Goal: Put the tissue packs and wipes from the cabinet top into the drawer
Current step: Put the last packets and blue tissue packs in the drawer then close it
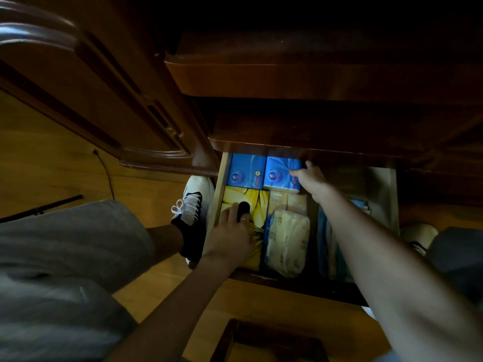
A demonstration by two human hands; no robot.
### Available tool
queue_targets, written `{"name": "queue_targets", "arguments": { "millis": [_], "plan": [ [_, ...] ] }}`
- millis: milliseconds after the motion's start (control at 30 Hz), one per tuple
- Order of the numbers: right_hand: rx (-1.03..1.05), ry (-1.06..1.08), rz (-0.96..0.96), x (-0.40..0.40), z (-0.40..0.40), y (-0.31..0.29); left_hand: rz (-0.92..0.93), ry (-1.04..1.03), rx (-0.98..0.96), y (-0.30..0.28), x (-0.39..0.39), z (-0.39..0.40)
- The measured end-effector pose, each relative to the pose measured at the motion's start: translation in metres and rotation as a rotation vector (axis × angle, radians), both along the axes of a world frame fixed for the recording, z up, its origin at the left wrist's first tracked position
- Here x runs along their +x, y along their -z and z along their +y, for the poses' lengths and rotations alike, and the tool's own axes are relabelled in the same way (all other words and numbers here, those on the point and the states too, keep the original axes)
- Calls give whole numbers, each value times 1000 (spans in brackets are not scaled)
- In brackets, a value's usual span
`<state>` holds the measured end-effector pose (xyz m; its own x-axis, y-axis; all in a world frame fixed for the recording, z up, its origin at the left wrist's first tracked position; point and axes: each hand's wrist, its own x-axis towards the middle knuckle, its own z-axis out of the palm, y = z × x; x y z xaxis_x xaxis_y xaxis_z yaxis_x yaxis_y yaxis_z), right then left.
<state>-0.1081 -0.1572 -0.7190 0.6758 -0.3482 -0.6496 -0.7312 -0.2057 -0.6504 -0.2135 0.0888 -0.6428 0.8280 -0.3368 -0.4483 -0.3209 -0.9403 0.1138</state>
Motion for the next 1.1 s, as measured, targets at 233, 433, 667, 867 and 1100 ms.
{"name": "queue_targets", "arguments": {
  "millis": [233, 433, 667, 867, 1100],
  "plan": [
    [-63, -89, 20, -2, 7, 0, 45, 8, 8, -11, 7, -3],
    [-74, -60, -87, -5, 8, -4, -204, 41, -47, -13, 47, -19],
    [-111, -150, -128, -10, 6, 0, 84, 51, 86, 24, 102, -34],
    [-198, -243, -92, -15, 8, 0, 75, 42, 106, 28, 100, -32],
    [-223, -335, -21, -16, 13, -30, 185, 83, 177, 9, 111, -35]
  ]
}}
